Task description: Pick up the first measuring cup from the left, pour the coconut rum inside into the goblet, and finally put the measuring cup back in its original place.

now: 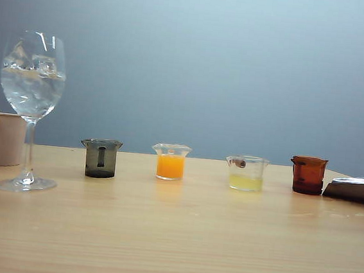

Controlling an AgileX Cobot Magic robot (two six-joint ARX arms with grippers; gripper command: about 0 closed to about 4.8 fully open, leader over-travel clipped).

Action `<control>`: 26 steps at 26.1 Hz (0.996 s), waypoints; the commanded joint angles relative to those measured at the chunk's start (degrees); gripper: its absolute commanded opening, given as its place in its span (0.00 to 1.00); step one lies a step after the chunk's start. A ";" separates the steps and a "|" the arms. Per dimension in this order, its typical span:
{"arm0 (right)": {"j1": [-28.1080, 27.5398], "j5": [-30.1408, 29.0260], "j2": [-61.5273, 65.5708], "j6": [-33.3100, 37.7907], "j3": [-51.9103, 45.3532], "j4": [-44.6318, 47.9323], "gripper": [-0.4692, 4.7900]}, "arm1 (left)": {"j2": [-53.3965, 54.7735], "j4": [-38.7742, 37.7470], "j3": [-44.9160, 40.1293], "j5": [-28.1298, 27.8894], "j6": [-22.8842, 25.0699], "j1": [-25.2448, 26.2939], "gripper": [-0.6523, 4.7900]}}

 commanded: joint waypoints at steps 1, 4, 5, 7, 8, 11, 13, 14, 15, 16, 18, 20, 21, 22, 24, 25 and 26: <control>-3.61 -2.58 -0.81 -0.09 -0.63 1.31 0.08 | 0.00 0.68 0.20 0.02 0.24 0.00 0.12; -5.66 -3.87 -0.83 0.35 -1.31 1.20 0.08 | 0.07 0.66 0.20 0.02 0.26 0.00 0.12; -6.36 -4.00 -0.83 0.61 -1.79 1.29 0.08 | 0.00 0.57 0.20 0.02 0.24 0.00 0.12; -7.17 -4.76 -0.83 2.03 -2.82 1.42 0.08 | 0.00 0.59 0.20 0.00 0.26 0.02 0.12; -7.54 -5.18 -0.83 3.89 -3.61 1.62 0.08 | 0.00 0.57 0.20 0.00 0.24 0.02 0.12; -7.89 -6.14 -0.83 6.75 -6.69 3.76 0.08 | 0.00 0.57 0.20 0.02 0.24 0.02 0.12; -7.89 -6.64 -0.83 6.78 -6.71 0.83 0.08 | 0.00 0.59 0.20 0.04 0.24 0.02 0.12; -7.87 -6.64 -0.83 6.78 -6.71 0.57 0.08 | 0.00 0.57 0.20 0.02 0.24 0.02 0.12; -7.87 -6.64 -0.83 6.75 -6.71 0.68 0.08 | 0.00 0.59 0.20 0.02 0.24 0.02 0.12; -7.87 -6.67 -0.83 6.58 -6.71 0.81 0.08 | 0.00 0.59 0.20 0.02 0.24 0.02 0.12; -7.87 -6.69 -0.83 6.01 -6.71 0.87 0.08 | 0.00 0.57 0.20 0.02 0.24 0.02 0.12; -7.89 -6.64 -0.83 5.88 -6.71 0.98 0.08 | 0.00 0.59 0.20 0.02 0.24 0.02 0.12; -7.89 -6.64 -0.83 5.90 -6.71 1.01 0.08 | 0.00 0.57 0.20 0.02 0.24 0.02 0.12; -7.89 -6.64 -0.83 5.90 -6.71 1.11 0.08 | 0.00 0.59 0.20 0.02 0.24 0.02 0.12; -7.89 -6.64 -0.83 5.90 -6.71 1.09 0.08 | 0.00 0.59 0.20 0.02 0.24 0.02 0.12; -7.89 -6.62 -0.83 5.90 -6.71 1.03 0.08 | 0.00 0.59 0.20 0.02 0.24 0.02 0.12; -7.87 -6.62 -0.83 5.90 -6.71 0.98 0.08 | 0.00 0.59 0.20 0.02 0.24 0.02 0.12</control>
